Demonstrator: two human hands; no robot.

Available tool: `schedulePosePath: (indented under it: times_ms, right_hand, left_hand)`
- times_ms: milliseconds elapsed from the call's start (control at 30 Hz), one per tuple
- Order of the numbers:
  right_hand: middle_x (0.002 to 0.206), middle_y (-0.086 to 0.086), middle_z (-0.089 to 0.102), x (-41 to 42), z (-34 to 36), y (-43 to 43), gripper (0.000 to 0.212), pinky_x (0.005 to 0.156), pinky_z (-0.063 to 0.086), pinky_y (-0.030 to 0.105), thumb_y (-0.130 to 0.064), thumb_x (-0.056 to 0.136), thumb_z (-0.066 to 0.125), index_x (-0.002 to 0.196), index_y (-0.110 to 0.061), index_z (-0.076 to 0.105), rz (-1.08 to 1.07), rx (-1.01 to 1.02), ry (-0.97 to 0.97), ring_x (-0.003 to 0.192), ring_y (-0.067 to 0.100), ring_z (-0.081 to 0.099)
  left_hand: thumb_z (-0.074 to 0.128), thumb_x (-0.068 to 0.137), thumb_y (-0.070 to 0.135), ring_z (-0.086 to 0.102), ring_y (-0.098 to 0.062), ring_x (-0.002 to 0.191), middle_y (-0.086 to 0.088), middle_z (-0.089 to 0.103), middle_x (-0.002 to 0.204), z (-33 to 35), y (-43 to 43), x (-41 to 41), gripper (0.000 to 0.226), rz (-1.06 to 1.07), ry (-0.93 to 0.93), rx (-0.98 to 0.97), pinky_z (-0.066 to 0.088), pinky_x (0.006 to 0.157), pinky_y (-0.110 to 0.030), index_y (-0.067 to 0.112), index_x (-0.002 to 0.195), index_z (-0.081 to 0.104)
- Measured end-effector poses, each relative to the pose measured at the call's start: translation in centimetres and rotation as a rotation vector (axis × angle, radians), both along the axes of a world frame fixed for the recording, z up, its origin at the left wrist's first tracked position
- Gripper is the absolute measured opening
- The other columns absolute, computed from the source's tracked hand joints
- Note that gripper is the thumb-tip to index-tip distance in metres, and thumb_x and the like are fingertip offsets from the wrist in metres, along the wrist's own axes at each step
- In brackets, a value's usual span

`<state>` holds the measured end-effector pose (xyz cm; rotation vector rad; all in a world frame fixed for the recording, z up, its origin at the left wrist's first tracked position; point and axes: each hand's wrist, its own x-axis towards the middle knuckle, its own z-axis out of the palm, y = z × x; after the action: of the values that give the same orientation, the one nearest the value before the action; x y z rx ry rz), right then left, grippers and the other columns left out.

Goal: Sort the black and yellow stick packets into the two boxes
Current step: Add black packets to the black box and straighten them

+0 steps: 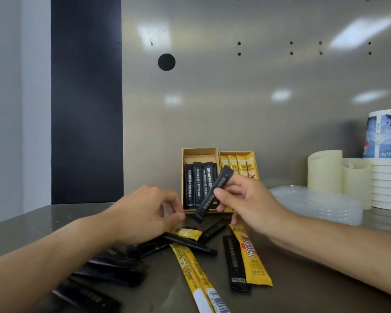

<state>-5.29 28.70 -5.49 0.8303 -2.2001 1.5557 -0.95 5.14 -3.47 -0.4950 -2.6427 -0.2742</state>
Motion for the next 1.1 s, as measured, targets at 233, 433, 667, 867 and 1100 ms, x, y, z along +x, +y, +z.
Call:
schedulePosePath:
  times_ms: [233, 433, 667, 867, 1100]
  right_hand:
    - [0.109, -0.002, 0.074, 0.0, 0.1, -0.2, 0.020, 0.052, 0.053, 0.022, -0.025, 0.099, 0.063, 0.117, -0.018, 0.064, 0.001, 0.020, -0.021, 0.083, 0.009, 0.073]
    - [0.099, 0.001, 0.073, -0.3, 1.6, -0.3, 0.028, 0.051, 0.058, 0.026, -0.025, 0.096, 0.068, 0.120, -0.011, 0.067, -0.114, 0.096, 0.032, 0.071, 0.007, 0.073]
    - [0.082, 0.000, 0.071, -2.6, 5.1, -3.7, 0.018, 0.044, 0.052, 0.016, -0.022, 0.097, 0.066, 0.112, -0.011, 0.067, -0.291, 0.255, 0.190, 0.049, 0.002, 0.065]
    - [0.096, 0.010, 0.072, -5.2, 5.2, -6.5, 0.027, 0.044, 0.052, 0.016, -0.016, 0.097, 0.066, 0.121, -0.006, 0.062, -0.361, 0.266, 0.121, 0.058, 0.007, 0.064]
    - [0.073, 0.006, 0.070, -6.5, 4.5, -7.2, 0.016, 0.056, 0.062, 0.027, -0.018, 0.092, 0.073, 0.080, -0.015, 0.064, -0.385, 0.272, 0.080, 0.056, 0.012, 0.068]
  left_hand:
    - [0.057, 0.096, 0.049, 0.066, 0.000, 0.085, 0.019, 0.071, 0.094, 0.1, 0.5, 0.2, 0.018, -0.005, -0.012, -0.060, 0.058, 0.082, -0.036, 0.036, 0.097, 0.069]
    - [0.053, 0.091, 0.062, 0.065, -0.002, 0.084, 0.018, 0.070, 0.096, -0.1, 0.4, 0.0, 0.030, -0.020, -0.042, -0.074, 0.059, 0.081, -0.039, 0.038, 0.095, 0.069]
    - [0.051, 0.094, 0.059, 0.065, -0.004, 0.087, 0.016, 0.071, 0.098, -0.1, 0.4, -0.1, 0.031, -0.038, -0.069, -0.089, 0.058, 0.083, -0.040, 0.036, 0.097, 0.071]
    - [0.049, 0.093, 0.059, 0.066, -0.005, 0.087, 0.013, 0.071, 0.099, -0.3, 0.1, -0.2, 0.032, -0.049, -0.078, -0.070, 0.058, 0.084, -0.040, 0.034, 0.097, 0.070]
    - [0.050, 0.095, 0.057, 0.064, -0.009, 0.090, 0.011, 0.070, 0.102, -0.4, 0.1, -0.5, 0.033, -0.057, -0.070, -0.096, 0.057, 0.084, -0.040, 0.031, 0.098, 0.070]
